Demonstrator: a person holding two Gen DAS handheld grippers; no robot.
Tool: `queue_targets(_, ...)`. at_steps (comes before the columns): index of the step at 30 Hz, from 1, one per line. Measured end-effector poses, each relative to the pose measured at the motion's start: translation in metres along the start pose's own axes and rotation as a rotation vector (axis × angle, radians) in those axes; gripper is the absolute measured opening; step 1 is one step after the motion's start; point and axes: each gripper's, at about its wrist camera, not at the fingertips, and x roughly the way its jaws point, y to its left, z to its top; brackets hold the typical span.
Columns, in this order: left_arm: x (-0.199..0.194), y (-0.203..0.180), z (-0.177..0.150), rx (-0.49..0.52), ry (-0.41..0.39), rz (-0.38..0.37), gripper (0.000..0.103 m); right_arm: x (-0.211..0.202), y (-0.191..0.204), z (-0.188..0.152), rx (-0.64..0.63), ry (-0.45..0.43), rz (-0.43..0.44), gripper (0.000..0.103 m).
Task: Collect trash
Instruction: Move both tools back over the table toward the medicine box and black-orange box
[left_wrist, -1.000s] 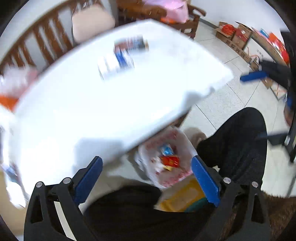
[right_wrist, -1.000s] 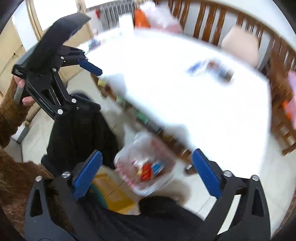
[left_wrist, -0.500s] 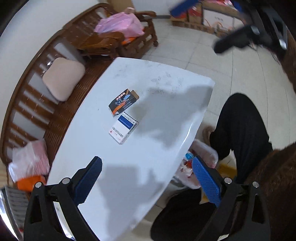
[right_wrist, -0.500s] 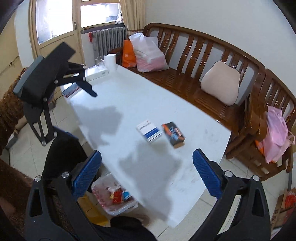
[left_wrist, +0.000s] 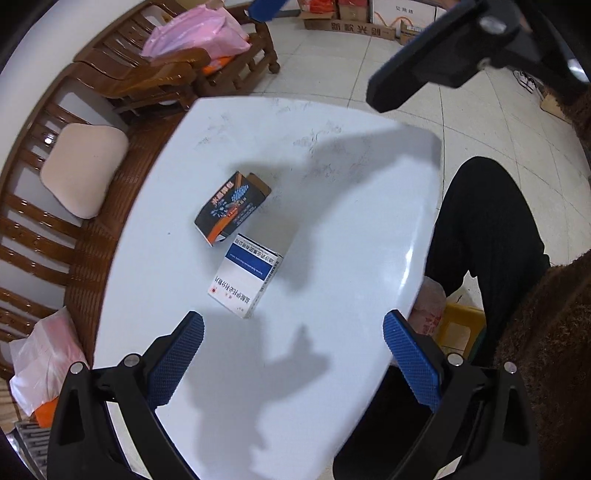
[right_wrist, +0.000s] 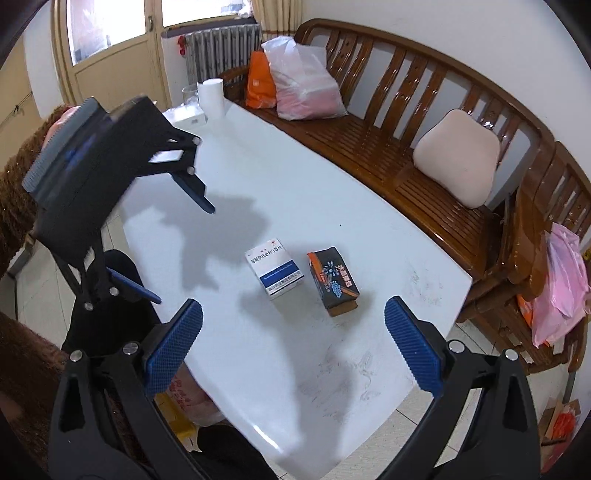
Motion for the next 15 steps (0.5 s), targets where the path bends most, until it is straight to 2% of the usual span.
queue_targets(7,0.058,0.029,0.012,-0.016,0.051,-0.067,0.095,0.057,-0.030,0.007,-0.002,0.091,0.036,0.097)
queue_targets(15,0.099,0.056,0.019,-0.049,0.075,-0.128,0.095,0.112,-0.054,0.009,0.008,0.164,0.094,0.097)
